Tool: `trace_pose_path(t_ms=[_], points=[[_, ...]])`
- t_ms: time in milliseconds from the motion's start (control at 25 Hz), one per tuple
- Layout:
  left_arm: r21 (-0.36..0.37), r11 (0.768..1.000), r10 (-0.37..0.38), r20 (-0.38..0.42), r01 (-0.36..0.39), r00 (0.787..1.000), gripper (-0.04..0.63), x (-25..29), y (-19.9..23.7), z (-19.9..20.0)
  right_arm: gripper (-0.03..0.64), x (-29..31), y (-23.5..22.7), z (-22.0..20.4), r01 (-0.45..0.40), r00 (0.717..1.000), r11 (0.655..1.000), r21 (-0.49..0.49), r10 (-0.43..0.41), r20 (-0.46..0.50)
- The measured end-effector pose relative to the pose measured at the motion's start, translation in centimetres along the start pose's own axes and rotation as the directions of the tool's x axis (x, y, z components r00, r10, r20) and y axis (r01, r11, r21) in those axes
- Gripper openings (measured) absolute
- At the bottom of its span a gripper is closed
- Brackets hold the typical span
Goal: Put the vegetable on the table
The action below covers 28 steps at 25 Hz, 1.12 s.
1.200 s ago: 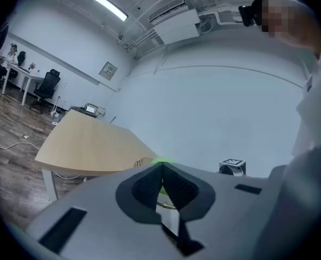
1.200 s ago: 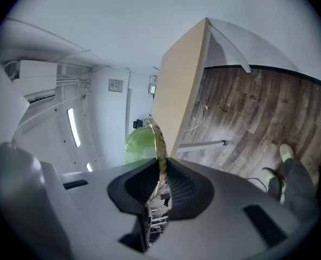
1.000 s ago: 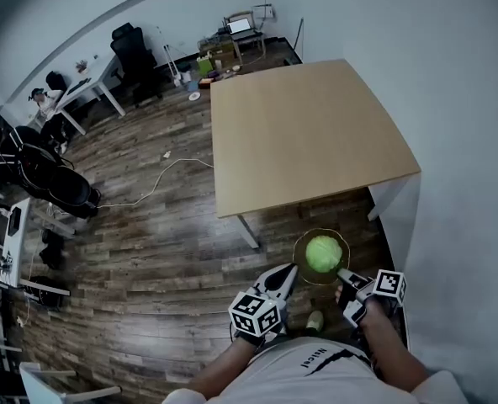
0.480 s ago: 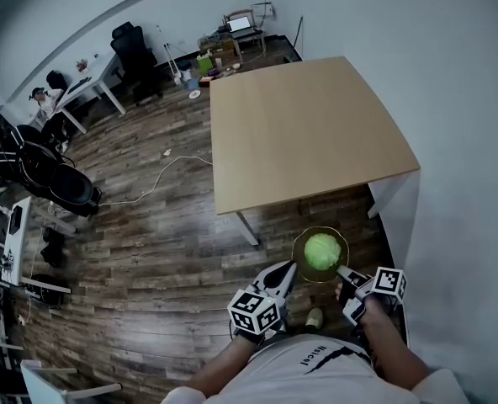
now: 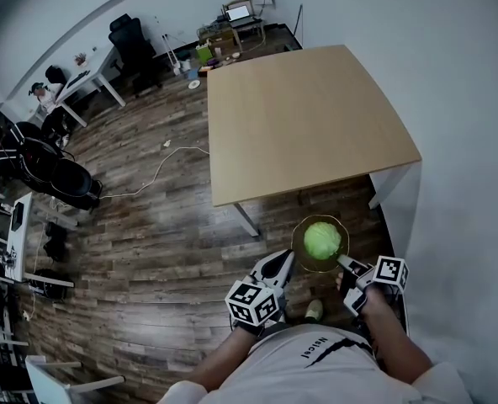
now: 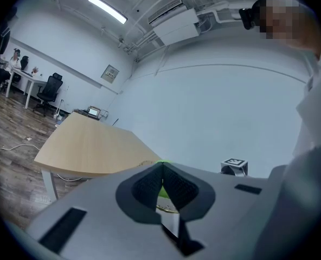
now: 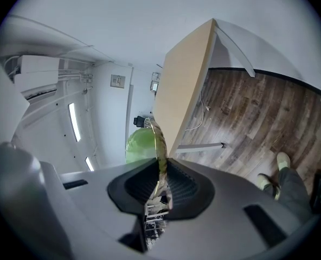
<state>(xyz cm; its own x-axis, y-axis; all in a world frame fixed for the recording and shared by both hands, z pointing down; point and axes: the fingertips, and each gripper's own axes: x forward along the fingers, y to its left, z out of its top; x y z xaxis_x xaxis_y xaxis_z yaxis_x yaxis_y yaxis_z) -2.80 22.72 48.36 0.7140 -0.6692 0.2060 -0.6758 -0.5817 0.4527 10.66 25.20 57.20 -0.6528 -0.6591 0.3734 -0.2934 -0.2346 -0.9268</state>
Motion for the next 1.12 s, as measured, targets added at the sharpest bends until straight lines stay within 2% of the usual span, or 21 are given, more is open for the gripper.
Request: trace_pose_path(t_ms=[640, 880, 1120], points=[[0.044, 0.996, 0.075, 0.026, -0.076, 0.997, 0.012, 4.7, 0.7, 0.1, 0.055, 1.3, -2.3, 4.7, 0.033, 0.999, 0.999, 0.037, -0.031, -0.042], [0.040, 0.997, 0.072, 0.025, -0.073, 0.997, 0.012, 6.3, 2.9, 0.7, 0.055, 3.5, -2.5, 5.7, 0.043, 0.998, 0.998, 0.038, -0.041, -0.042], [0.044, 0.998, 0.052, 0.016, -0.052, 0.999, 0.013, 8.9, 7.2, 3.7, 0.055, 8.2, 0.0, 8.3, 0.029, 0.999, 0.999, 0.045, -0.028, -0.020]])
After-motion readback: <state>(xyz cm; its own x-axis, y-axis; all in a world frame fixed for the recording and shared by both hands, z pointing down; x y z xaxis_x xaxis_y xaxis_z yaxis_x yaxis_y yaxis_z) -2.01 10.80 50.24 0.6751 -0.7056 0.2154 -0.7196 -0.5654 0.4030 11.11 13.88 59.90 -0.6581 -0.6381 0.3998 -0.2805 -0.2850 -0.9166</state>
